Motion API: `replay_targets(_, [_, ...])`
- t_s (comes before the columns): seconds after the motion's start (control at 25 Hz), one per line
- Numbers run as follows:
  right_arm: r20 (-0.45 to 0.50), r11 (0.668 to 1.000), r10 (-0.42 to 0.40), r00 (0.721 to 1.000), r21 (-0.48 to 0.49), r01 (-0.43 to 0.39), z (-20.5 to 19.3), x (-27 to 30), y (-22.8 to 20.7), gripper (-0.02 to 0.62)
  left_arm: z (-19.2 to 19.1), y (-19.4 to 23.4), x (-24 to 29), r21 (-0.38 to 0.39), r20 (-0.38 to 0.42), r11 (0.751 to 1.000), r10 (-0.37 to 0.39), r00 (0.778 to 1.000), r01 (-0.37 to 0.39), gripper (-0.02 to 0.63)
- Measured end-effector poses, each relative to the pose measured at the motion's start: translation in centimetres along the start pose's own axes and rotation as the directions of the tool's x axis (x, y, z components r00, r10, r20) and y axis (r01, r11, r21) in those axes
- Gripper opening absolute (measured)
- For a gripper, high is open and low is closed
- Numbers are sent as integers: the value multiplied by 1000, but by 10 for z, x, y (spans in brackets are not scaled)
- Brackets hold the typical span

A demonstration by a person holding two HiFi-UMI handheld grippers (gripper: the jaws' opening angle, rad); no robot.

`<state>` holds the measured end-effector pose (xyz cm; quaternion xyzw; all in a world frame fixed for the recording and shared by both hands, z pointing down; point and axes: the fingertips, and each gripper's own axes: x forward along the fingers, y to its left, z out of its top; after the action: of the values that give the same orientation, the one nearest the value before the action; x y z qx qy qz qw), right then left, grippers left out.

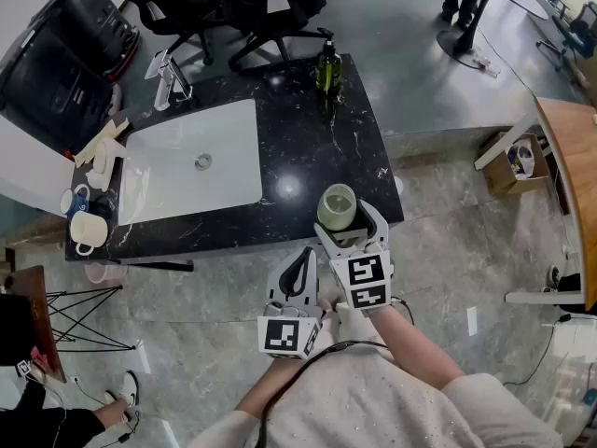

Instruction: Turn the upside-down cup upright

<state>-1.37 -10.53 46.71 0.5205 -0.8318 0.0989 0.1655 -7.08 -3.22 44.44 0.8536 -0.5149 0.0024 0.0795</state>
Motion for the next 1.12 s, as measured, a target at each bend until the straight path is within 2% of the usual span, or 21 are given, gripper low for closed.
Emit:
replay_targets(0.4, [-3,1000,16,1000,-17,-16,-3,1,-2,333,-2,8,1,-6,-6,1000,17,1000,-17,5])
replay_targets(0.56, [2,992,80,997,99,-80,-2,-6,-2,333,0,10,3,-10,-1,1000,26,1000,-26,5])
replay_targets(0.68, [11,964,147,989,224,-145,4,-10,1,331,4,11,6,-12,5,999,32,999,-32,5])
replay_targets(0.84, [29,884,251,967,399,-242,11,-15,10,331,9,12,6,-19,9,999,44,999,-44,5])
replay_targets(0.96, [51,817,332,942,484,-314,15,-19,20,331,13,14,3,-23,15,998,59,998,-58,5])
replay_targets(1.04, [76,745,388,918,560,-362,19,-21,28,331,13,18,0,-32,15,997,76,997,-76,5])
replay_targets(1.12, [115,637,436,892,661,-397,22,-22,35,331,16,21,-3,-29,15,995,94,995,-93,5])
